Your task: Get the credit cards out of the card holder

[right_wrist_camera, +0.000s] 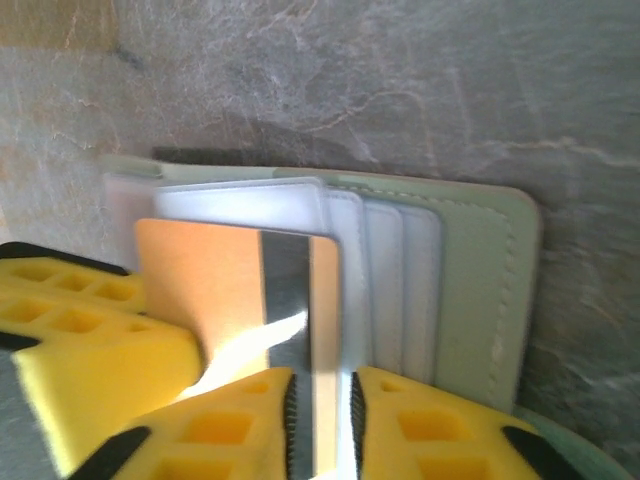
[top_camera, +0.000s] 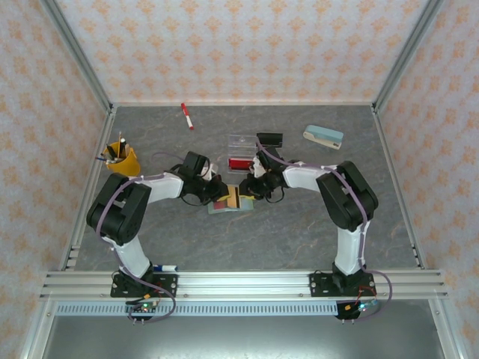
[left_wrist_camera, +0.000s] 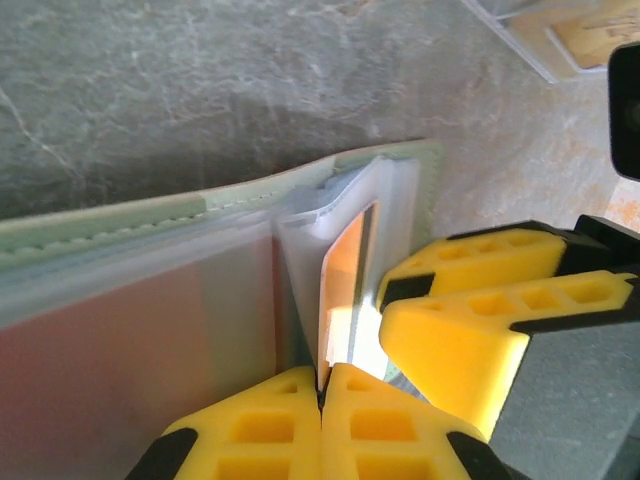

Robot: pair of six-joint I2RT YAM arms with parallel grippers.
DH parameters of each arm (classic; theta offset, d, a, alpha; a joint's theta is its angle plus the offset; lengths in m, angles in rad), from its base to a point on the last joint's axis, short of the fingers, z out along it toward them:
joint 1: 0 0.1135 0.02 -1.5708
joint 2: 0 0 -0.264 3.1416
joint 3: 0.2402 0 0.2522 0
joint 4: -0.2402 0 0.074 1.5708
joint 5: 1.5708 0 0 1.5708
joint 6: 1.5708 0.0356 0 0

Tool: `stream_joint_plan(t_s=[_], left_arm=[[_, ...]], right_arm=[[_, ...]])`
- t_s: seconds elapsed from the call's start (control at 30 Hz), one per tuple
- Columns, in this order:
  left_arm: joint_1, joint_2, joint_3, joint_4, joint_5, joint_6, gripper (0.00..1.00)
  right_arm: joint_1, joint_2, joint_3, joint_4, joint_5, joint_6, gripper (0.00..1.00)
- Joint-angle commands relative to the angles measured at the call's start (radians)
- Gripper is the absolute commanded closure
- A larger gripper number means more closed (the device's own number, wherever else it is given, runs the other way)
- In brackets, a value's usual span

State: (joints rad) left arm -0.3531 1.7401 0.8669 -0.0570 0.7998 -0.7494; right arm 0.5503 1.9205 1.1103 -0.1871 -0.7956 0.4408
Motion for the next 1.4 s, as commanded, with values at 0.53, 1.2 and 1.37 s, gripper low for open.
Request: stream_joint_plan(t_s=[0.53, 1.2, 1.37], left_arm=[[0.061, -0.141, -0.040, -0.069, 0.010, 0.039, 0.97], [0.103, -0.019, -0.106, 0.120, 0.117, -0.050, 0.96], [0.104, -0.017, -0.105, 0.066, 0.091, -0.012, 0.86]], right_arm=[[-0.014, -0.115, -0.095, 0.292, -0.117, 0.180, 0.52], [0.043, 0.054, -0.072, 0.319, -0.173, 0.236, 0.56], [0.054, 0.091, -0.035, 0.235, -0.149, 0.193, 0.59]])
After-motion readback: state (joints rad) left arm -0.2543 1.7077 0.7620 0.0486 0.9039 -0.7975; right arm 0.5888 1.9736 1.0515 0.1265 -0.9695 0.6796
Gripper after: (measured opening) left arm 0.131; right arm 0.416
